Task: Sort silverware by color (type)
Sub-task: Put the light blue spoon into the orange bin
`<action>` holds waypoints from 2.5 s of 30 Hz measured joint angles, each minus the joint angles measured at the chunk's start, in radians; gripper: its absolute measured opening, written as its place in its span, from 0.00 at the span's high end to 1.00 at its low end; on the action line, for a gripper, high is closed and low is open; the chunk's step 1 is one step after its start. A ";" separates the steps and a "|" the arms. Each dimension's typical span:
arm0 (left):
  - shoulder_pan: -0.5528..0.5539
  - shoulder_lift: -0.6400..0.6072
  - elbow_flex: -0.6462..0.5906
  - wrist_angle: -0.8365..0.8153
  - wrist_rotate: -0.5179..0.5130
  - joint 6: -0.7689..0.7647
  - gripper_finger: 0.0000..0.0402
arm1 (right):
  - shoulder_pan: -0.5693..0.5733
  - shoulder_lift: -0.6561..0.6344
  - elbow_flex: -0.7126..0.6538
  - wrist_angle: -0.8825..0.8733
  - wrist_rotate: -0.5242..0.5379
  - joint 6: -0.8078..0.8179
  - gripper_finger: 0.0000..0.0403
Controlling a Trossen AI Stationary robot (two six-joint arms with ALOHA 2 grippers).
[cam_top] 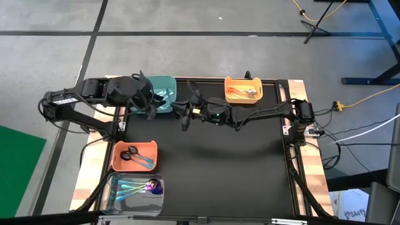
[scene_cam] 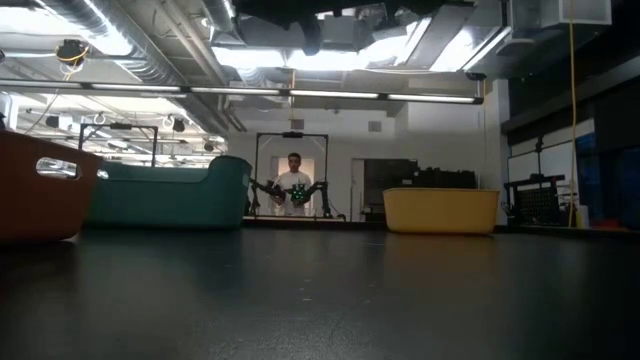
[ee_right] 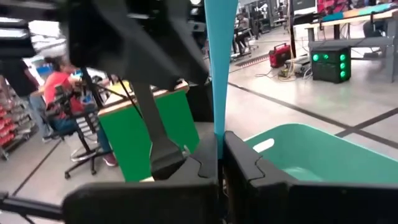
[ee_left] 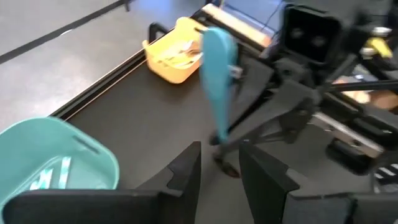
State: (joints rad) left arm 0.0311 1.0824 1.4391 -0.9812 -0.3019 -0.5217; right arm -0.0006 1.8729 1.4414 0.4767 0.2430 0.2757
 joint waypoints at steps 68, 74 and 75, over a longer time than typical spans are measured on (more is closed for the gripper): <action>-0.065 0.124 0.000 0.164 -0.289 -0.035 0.99 | -0.001 0.000 0.000 0.046 0.029 0.007 1.00; -0.065 0.124 0.000 0.164 -0.287 -0.026 0.99 | 0.000 0.000 0.000 0.046 0.028 0.009 0.99; -0.065 0.124 0.000 0.164 -0.286 -0.026 1.00 | 0.000 0.000 0.000 0.046 0.028 0.009 0.99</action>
State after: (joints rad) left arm -0.0334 1.2068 1.4387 -0.8177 -0.5877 -0.5472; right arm -0.0010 1.8729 1.4414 0.5224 0.2705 0.2848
